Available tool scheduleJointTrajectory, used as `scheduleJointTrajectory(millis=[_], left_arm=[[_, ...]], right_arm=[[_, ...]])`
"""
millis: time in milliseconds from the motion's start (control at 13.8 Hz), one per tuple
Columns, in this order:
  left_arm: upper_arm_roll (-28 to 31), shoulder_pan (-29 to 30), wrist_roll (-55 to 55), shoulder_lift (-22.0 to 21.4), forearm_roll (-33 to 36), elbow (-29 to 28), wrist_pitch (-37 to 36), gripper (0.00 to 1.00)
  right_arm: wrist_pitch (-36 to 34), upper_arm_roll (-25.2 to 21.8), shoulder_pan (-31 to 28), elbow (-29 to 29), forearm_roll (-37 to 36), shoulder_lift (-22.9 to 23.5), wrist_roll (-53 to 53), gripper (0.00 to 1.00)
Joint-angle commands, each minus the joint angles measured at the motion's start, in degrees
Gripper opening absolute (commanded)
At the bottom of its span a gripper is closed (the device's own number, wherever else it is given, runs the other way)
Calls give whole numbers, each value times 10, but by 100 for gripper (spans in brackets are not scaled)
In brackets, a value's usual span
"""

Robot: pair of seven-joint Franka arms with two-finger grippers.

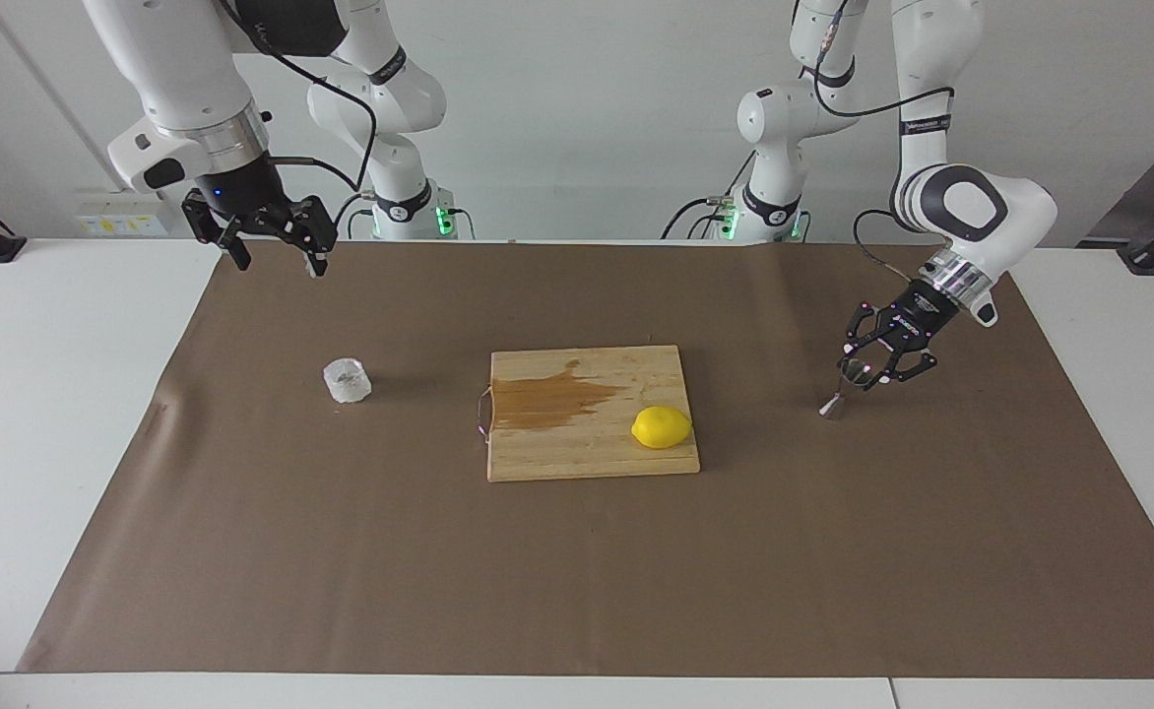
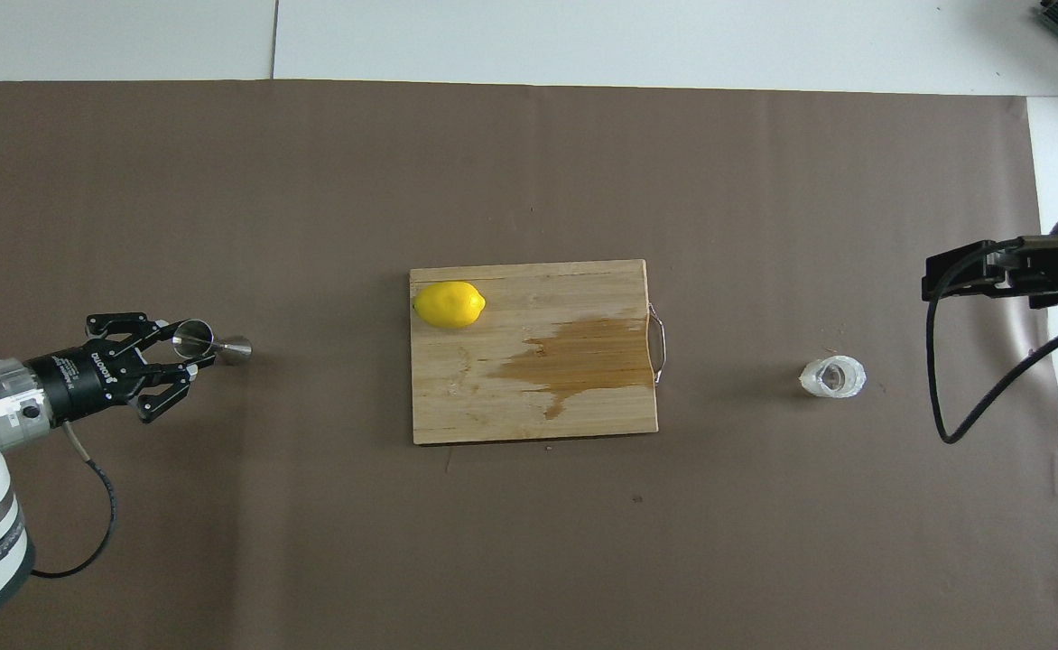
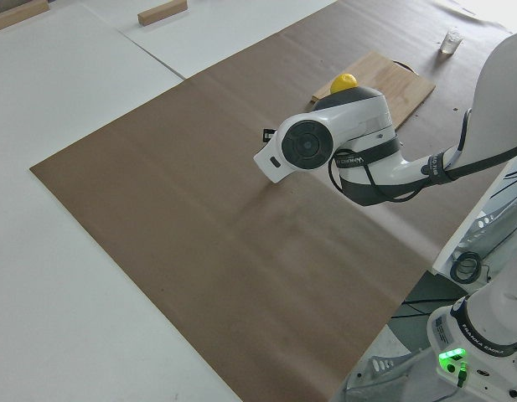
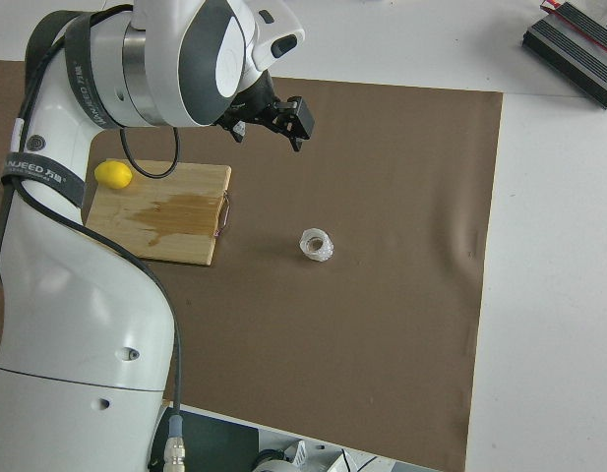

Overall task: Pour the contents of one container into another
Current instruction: 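Carry the steel cup with the left gripper onto the wooden board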

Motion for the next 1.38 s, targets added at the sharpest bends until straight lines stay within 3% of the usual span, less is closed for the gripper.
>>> scheduleJointTrajectory(millis=[0,435,580,798,1015,1305], left_arm=[[1,3,6,-13,-10,3,-19,0],[3,11,-23,-20,-2,58,-129,0],[1,6,-81,-17,34,103,-176,0],[-6,-26,-193,-14,71,173,-185,0],[-8,-86,-298,-12,67,185,-150,0],[-11,-245,-403,1,36,174,43,0]], right_arm=[[-2,4,-8,-11,12,-11,-14,100],[-2,3,-8,-11,12,-11,-14,100],[-2,3,-8,-11,12,-11,-14,100],[-2,4,-8,-11,12,-11,-14,100],[-2,3,-8,-11,12,-11,-14,100],[-2,4,-8,-11,12,-11,-14,100]])
